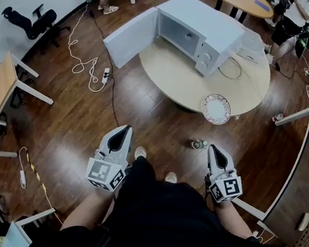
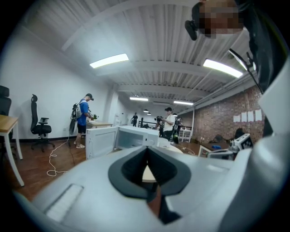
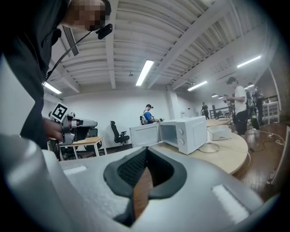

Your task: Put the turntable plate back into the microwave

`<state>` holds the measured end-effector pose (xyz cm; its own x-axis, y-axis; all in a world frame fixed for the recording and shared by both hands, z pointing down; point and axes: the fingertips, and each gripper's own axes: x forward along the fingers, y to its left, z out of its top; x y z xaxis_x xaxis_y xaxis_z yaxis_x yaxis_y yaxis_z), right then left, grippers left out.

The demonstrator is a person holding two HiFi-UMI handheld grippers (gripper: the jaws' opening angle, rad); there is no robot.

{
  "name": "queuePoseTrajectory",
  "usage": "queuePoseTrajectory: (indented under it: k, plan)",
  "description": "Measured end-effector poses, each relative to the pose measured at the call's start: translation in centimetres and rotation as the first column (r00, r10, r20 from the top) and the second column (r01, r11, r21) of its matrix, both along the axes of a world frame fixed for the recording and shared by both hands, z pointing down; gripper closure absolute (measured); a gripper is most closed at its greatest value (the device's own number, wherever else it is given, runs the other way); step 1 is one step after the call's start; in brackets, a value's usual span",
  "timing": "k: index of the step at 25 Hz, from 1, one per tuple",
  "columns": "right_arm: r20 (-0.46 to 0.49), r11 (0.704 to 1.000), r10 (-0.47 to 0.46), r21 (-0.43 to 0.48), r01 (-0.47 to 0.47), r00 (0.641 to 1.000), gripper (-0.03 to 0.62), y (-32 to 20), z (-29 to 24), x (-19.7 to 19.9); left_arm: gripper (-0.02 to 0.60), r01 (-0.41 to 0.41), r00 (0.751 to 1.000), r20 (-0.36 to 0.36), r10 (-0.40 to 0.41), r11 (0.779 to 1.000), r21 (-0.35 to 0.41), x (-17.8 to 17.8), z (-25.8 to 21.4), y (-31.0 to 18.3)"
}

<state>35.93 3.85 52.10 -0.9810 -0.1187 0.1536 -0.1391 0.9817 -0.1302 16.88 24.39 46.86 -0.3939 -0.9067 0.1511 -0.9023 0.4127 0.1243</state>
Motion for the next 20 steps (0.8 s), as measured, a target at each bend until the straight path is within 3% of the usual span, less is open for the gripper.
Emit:
queuePoseTrajectory:
  k: [6, 20]
  plan:
    - [0.003, 0.998, 0.065, -0.011, -0.065, 0.998, 0.592, -1.0, 0.3, -2.5, 0.578, -0.017, 1.000, 0.008, 0.017, 1.000, 0.011, -4.1, -0.9, -1.6]
    - [0.004, 0.995, 0.095, 0.042, -0.095, 0.995, 0.592, -0.7, -2.5, -10.7, 0.578, -0.071, 0.997, -0.003, 0.071, 0.996, 0.058, -12.7, -2.9, -3.5]
